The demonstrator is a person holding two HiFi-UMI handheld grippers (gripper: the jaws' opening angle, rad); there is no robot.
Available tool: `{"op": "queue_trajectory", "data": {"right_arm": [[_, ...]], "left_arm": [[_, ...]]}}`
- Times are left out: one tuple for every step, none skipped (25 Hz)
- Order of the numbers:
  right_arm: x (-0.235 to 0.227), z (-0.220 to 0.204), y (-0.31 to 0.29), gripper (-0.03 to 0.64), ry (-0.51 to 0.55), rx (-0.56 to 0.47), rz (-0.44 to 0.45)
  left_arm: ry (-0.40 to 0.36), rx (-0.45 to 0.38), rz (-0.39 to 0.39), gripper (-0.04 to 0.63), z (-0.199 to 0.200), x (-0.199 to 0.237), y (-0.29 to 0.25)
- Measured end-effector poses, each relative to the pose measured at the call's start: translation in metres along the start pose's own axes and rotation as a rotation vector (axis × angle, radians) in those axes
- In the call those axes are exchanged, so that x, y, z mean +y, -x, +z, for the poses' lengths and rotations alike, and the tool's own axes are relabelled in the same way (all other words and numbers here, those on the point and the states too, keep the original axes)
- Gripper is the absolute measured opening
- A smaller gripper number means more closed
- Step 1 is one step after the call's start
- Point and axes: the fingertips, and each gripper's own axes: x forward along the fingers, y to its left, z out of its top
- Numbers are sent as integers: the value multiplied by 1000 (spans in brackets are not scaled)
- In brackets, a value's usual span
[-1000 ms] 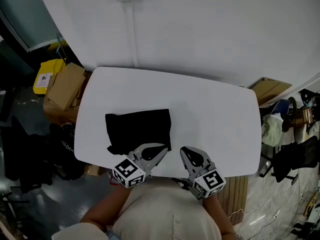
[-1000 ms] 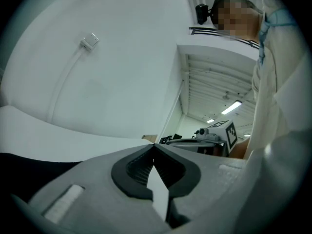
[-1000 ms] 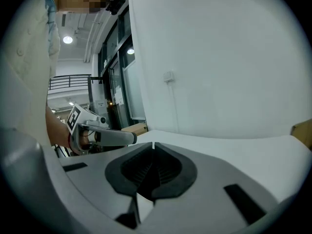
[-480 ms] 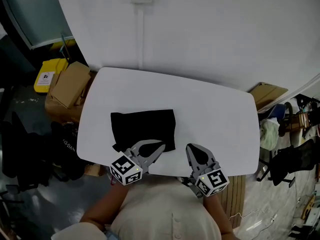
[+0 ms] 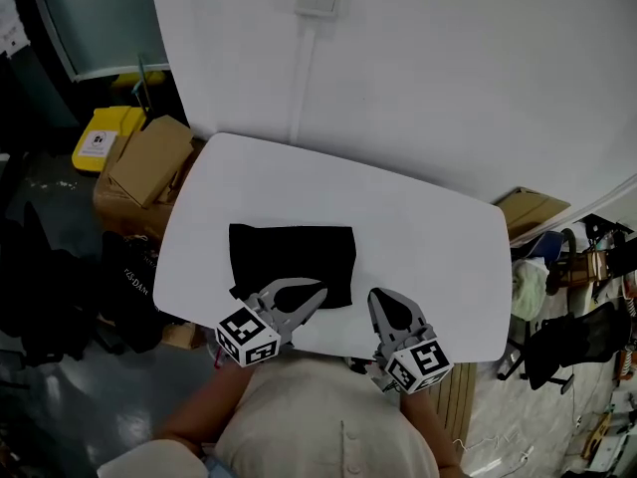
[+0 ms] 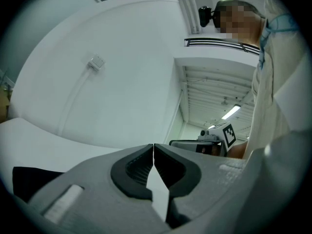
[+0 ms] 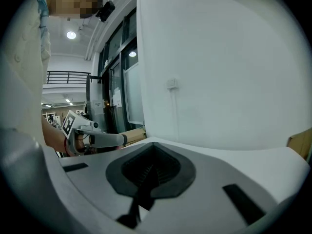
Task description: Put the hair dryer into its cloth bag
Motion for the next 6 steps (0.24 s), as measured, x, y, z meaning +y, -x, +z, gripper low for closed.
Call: {"op": "queue_trajectory", "data": {"right_arm": [[1, 0, -1, 15, 4, 4, 5], [2, 0, -2, 15, 7, 8, 8], [3, 0, -3, 15, 7, 12, 9], [4, -1, -4, 15, 5, 17, 9], [5, -2, -5, 15, 2, 22, 8], [6, -3, -6, 15, -1, 26, 8]], "left_arm": [[1, -1, -1, 11, 1, 1, 0], [4, -2, -2, 12, 1, 2, 1], [6, -3, -4, 12, 1, 4, 1], [8, -3, -6, 12, 1, 5, 1], [9, -2, -8, 12, 1, 6, 2], [11, -2, -10, 12, 1, 8, 2]]}}
